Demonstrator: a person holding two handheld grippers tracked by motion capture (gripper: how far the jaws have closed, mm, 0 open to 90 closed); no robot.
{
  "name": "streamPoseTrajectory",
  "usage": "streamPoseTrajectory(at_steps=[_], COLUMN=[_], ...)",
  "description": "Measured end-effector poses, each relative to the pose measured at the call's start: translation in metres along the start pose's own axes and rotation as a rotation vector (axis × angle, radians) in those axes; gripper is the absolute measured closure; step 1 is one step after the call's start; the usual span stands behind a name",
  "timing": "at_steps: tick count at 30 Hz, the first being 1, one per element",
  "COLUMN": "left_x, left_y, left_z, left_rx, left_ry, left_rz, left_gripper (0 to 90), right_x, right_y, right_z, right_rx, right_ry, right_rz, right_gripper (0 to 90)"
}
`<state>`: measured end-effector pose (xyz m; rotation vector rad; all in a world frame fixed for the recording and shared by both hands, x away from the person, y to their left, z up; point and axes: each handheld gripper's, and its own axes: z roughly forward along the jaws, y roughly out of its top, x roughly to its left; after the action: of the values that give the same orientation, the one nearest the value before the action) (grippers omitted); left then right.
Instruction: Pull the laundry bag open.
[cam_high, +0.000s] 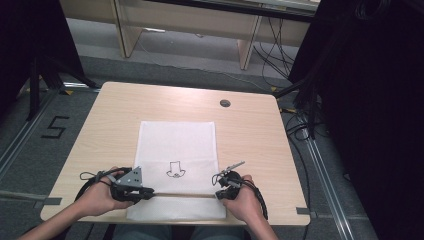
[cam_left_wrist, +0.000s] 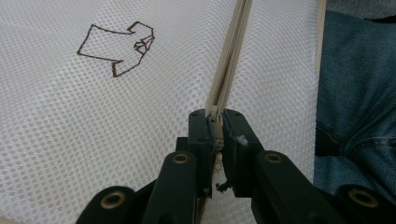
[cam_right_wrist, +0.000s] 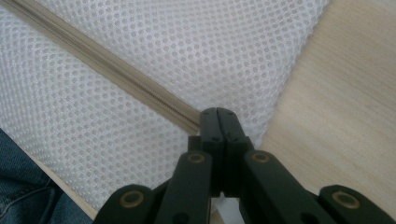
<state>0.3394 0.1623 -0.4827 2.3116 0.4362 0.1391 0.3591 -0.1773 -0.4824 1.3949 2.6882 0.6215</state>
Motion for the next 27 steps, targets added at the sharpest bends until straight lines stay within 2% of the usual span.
streamPoseTrajectory(at_steps=[2, 12, 14, 17, 19, 21, 23, 24, 26, 27], left_x=[0.0006, 0.0013, 0.0004, 0.0011, 0.0014, 0.0017, 0.0031, 0.003, 0.0047, 0.0031], left_y=[-0.0001, -0.0014, -0.002, -0.0032, -0.0037, -0.005, -0.006, -0.0068, -0.008, -0.0084], left_z=[-0.0005, -0.0019, -0.0031, -0.0042, -0.0051, -0.0055, -0.0071, -0.0078, -0.009, -0.0088], left_rx=[0.01, -0.006, -0.001, -0.009, 0.007, -0.011, 0.006, -0.001, 0.008, -0.007], left_ry=[0.005, -0.01, 0.0, -0.005, 0.007, -0.002, 0.008, 0.006, 0.002, 0.007], left_rz=[0.008, -0.009, -0.003, -0.017, -0.003, -0.02, -0.004, -0.023, -0.011, -0.028], left_gripper=[82.0, 82.0, 81.9, 82.0, 82.0, 82.0, 82.0, 82.0, 82.0, 82.0], right_x=[-0.0001, -0.0001, -0.0001, 0.0, 0.0001, -0.0001, -0.0001, 0.0, 0.0, 0.0], right_y=[0.0, -0.0002, -0.0002, -0.0003, -0.0003, -0.0002, -0.0002, -0.0002, -0.0002, -0.0002], right_z=[0.0, 0.0, 0.0, 0.0, 0.0, 0.0, 0.0, 0.0, 0.0, 0.0], right_rx=[0.0, -0.001, 0.0, -0.002, -0.003, -0.002, -0.001, -0.002, -0.002, -0.001], right_ry=[0.0, 0.0, 0.0, 0.0, -0.002, 0.0, 0.0, 0.0, 0.0, -0.001], right_rz=[-0.001, 0.0, -0.001, -0.001, 0.0, -0.001, 0.001, 0.001, 0.001, 0.001], right_gripper=[90.0, 90.0, 90.0, 90.0, 90.0, 90.0, 90.0, 90.0, 90.0, 90.0])
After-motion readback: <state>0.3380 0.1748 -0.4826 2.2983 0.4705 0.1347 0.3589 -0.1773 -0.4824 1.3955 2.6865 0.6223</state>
